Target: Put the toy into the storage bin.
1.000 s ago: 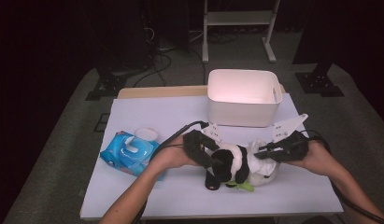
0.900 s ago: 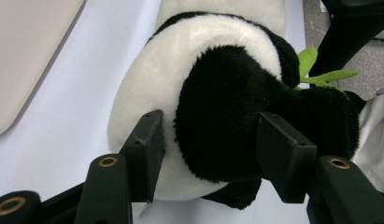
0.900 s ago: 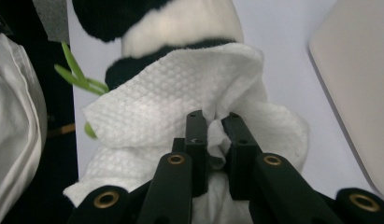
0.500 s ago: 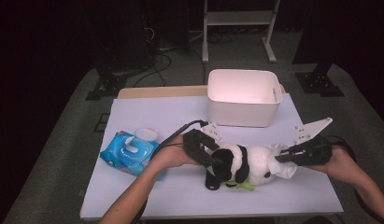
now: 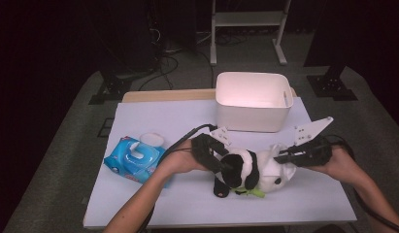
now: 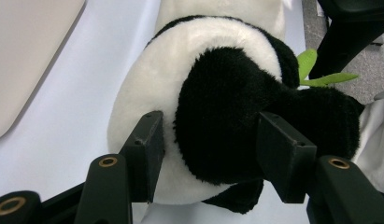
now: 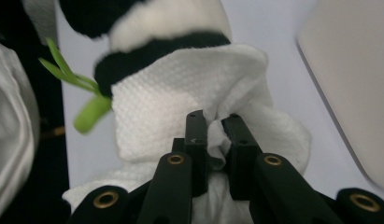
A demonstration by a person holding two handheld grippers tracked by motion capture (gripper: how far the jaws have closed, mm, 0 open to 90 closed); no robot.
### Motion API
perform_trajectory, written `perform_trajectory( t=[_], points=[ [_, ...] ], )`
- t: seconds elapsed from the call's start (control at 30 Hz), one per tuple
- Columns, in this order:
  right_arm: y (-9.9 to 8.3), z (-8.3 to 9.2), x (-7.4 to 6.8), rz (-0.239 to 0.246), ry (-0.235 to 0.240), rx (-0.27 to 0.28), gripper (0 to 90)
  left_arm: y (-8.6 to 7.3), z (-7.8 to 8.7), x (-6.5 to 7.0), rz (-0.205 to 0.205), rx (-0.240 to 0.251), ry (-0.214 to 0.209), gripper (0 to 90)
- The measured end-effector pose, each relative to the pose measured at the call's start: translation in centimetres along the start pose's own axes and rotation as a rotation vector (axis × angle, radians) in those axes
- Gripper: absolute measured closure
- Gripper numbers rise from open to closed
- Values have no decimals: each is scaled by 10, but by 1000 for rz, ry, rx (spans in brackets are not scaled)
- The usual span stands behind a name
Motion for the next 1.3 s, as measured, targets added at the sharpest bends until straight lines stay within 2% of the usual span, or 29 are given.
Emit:
perform_trajectory(
  t=[0.03,0.07,0.1,0.27,0.33,0.4,0.57,0.6,0.63,0.7,0.77,0.8,0.97,1.03,1.07,1.1,1.17,1.2,1.3],
  points=[
    [0,0,0,0,0,0,810,0,0,0,0,0,0,433],
    [-12,4,3,-31,-13,-5,810,0,0,0,-4,-3,0,433],
    [-12,4,3,-31,-13,-5,810,0,0,0,-4,-3,0,433],
    [-48,11,6,-116,-35,-40,810,1,0,-1,3,-3,-4,433],
    [-52,10,5,-126,-34,-42,810,1,0,-1,0,-4,-6,433],
    [-55,10,5,-132,-24,-15,810,3,-1,-1,-4,-7,-5,433],
    [-44,12,4,-112,-12,18,810,7,-3,1,-17,1,-12,433],
    [-34,11,3,-85,-10,25,810,9,-5,2,-22,7,-14,434],
    [-34,11,3,-85,-10,25,810,9,-5,2,-22,7,-14,434],
    [-19,9,0,-43,-3,32,810,12,-7,3,-25,14,-14,434],
    [-15,8,-1,-31,1,35,810,14,-9,4,-28,18,-12,434],
    [-7,4,-4,-14,5,34,810,15,-9,4,-30,18,-12,434],
    [9,-9,-9,26,40,19,810,28,-19,11,-51,49,-32,435],
    [11,-14,-10,37,47,6,810,31,-22,13,-57,47,-34,435],
    [14,-22,-12,44,45,-22,808,33,-25,14,-65,30,-24,435],
    [14,-21,-11,41,45,-17,803,34,-24,12,-51,26,-21,435],
    [13,-19,-10,32,47,-9,786,33,-24,11,-49,28,-24,436],
    [11,-15,-8,19,50,2,740,32,-24,10,-40,43,-31,436],
    [10,-11,-10,21,41,8,702,32,-25,10,-39,44,-33,436]
  ],
)
Point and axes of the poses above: each handheld gripper's, and its own axes: z roughly backward along the jaws, y roughly out of its top, x roughly to its right, the point moved 2 cm from there along -z, roughly forward along the jaws, and after that the axes turned 3 degrees about y, right-handed, at the moved point
